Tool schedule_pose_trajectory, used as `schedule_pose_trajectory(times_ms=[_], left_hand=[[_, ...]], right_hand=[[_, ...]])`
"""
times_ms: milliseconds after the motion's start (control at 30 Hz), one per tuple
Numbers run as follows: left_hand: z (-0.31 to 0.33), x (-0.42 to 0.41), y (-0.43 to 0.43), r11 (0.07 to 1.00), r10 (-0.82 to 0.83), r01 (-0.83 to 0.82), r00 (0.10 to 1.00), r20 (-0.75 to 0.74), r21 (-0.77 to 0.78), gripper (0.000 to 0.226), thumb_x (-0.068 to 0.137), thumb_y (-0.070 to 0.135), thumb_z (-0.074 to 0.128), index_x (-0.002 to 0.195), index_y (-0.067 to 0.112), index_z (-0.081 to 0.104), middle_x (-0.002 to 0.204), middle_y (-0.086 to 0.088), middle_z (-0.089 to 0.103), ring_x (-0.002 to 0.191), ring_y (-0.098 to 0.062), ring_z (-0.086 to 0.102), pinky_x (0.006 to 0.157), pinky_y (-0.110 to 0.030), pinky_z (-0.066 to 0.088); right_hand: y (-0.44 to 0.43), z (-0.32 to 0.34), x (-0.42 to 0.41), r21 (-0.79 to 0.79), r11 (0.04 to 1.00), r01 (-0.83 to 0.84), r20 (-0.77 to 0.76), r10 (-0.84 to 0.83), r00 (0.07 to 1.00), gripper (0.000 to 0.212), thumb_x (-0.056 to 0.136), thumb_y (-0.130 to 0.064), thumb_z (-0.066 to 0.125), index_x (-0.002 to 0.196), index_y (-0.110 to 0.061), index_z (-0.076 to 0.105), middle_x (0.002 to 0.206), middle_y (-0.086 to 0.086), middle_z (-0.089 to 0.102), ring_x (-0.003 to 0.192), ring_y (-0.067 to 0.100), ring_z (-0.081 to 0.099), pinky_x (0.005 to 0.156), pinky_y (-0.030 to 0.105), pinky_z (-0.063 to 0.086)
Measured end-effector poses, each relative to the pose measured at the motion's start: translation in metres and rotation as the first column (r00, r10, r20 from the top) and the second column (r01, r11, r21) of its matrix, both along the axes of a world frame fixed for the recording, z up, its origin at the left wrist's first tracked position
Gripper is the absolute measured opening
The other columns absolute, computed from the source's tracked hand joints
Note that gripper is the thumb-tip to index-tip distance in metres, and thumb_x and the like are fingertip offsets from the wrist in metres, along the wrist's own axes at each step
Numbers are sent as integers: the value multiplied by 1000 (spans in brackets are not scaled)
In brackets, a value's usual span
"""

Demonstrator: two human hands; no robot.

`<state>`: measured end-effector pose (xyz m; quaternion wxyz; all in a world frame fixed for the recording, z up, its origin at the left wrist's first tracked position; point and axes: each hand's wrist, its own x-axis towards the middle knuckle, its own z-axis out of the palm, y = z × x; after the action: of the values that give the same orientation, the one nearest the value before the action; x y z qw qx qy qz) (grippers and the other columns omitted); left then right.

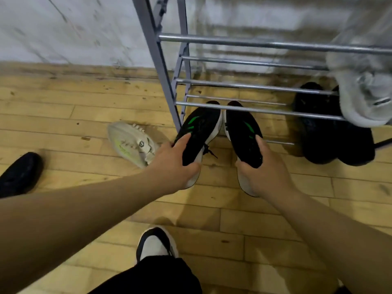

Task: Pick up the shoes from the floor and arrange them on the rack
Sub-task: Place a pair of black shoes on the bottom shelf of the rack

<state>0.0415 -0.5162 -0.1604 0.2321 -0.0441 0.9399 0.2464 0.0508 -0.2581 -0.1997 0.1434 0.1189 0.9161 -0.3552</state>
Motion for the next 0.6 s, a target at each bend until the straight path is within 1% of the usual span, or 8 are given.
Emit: schedule_pose_trajectory(times_ms=[67,133,200,300,367,467,533,600], left_hand=[[5,-23,2,999,-33,33,999,5,-32,88,92,66,54,161,47,3,136,-9,40,119,-35,50,98,-48,52],[7,-42,6,995,-75,75,997,8,-67,89,93,67,52,160,47,-2,144,-10,37,130,-39,44,106,-55,47],[5,-56,17,989,-108,108,994,11,-105,88,94,66,50,160,45,-4,154,-12,30,139,-42,34,111,-58,41],[-6,-76,45,981,-96,92,995,-19,-169,84,99,61,47,163,32,1,157,-19,26,143,-48,28,115,-60,34],[-15,-88,64,982,-34,24,998,-52,-188,84,101,60,45,164,27,0,160,-21,23,146,-48,25,118,-59,31],[-28,-103,81,981,159,-166,985,-71,-97,84,101,60,45,164,33,-3,168,-17,14,154,-43,13,122,-58,26],[-34,-111,84,962,264,-269,960,-92,-51,85,100,60,50,163,37,-1,167,-17,15,153,-44,17,119,-59,31],[-37,-114,80,961,265,-271,960,-85,-62,92,96,61,56,163,39,-3,167,-15,13,152,-44,20,118,-59,34]], right_hand=[[0,-8,-16,6,1000,23,16,-23,1000,95,78,-71,60,158,-47,15,145,-1,51,129,26,51,103,50,49],[-1,-15,-29,-23,998,53,-10,-54,999,92,77,-70,61,157,-46,21,140,-2,56,126,26,54,102,50,49],[-3,-22,-42,-83,993,85,-48,-90,995,84,77,-66,62,152,-48,29,134,-5,60,122,25,57,101,50,51],[-10,-28,-62,-93,987,129,-85,-137,987,77,79,-63,62,148,-48,33,133,-7,61,122,24,57,100,49,52],[-16,-31,-78,-75,983,169,-118,-177,977,78,76,-69,60,147,-47,35,130,-4,61,123,26,56,99,49,53],[-26,-29,-102,-77,980,185,-126,-193,973,79,77,-68,61,147,-45,34,135,-1,58,127,26,55,101,47,52],[-32,-28,-117,-78,985,152,-126,-161,979,80,79,-66,59,151,-44,29,140,0,58,129,27,54,101,49,52],[-36,-26,-125,-60,989,137,-91,-142,986,83,88,-62,57,159,-39,20,148,4,53,134,31,51,105,47,48]])
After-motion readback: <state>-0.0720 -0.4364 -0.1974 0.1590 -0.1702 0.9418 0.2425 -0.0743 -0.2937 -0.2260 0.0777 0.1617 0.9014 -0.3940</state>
